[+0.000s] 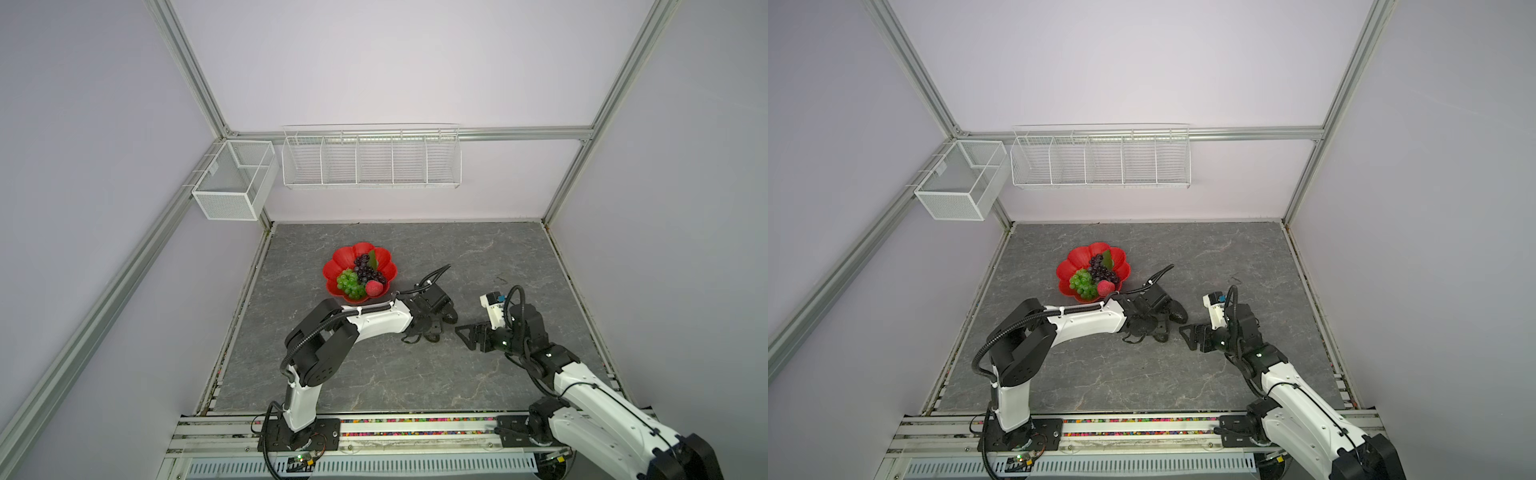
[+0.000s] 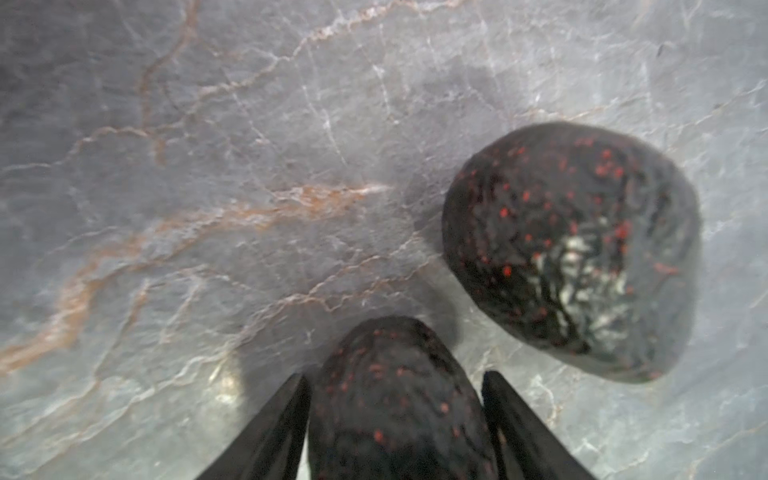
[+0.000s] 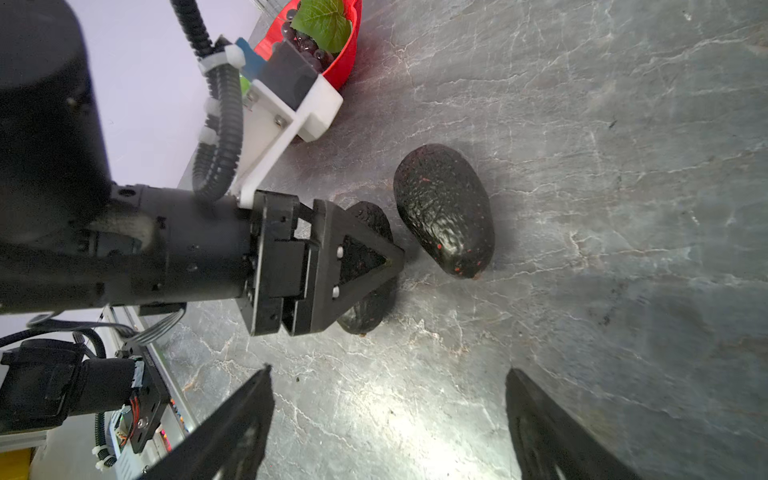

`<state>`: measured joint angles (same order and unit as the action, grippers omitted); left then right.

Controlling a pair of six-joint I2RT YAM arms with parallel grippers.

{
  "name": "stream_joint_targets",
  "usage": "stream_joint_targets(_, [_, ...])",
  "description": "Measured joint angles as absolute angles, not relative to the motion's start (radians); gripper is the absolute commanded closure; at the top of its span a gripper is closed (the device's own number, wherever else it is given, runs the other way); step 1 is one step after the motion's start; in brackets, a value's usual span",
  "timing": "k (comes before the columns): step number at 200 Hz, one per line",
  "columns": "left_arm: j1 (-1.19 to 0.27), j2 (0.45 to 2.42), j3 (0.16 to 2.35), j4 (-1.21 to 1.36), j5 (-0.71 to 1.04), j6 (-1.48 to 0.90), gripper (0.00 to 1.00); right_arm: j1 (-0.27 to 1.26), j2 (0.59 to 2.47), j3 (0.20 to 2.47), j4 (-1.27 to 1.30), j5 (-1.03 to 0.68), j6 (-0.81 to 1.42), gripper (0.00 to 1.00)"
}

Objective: Place and organize the fake fruits in the fruit bowl
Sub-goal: 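Move the left gripper to the avocados and grasp the nearer avocado, then carry the avocado with the left gripper and release it into the bowl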

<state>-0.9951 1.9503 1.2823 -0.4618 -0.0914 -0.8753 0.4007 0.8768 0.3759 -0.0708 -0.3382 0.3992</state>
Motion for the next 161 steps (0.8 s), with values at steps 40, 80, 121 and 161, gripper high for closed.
stream_joint_targets(40, [-0.994, 1.934, 1.272, -0.484, -0.098, -0.846, 0.52, 0.401, 0.918, 0.398, -0.062, -0.342, 0.396, 0.12])
stream_joint_targets(80, [-0.950, 1.812, 1.204, -0.489, -0.105, -0.803, 0.55, 0.401, 0.967, 0.426, -0.042, -0.355, 0.397, 0.12])
stream_joint_targets(121, [-0.783, 1.619, 1.203, -0.501, -0.166, -0.685, 0.55, 0.488, 1.087, 0.540, -0.025, -0.368, 0.371, 0.12])
stream_joint_targets(161, [-0.541, 1.642, 1.295, -0.524, -0.204, -0.518, 0.55, 0.625, 1.237, 0.698, 0.046, -0.370, 0.358, 0.12])
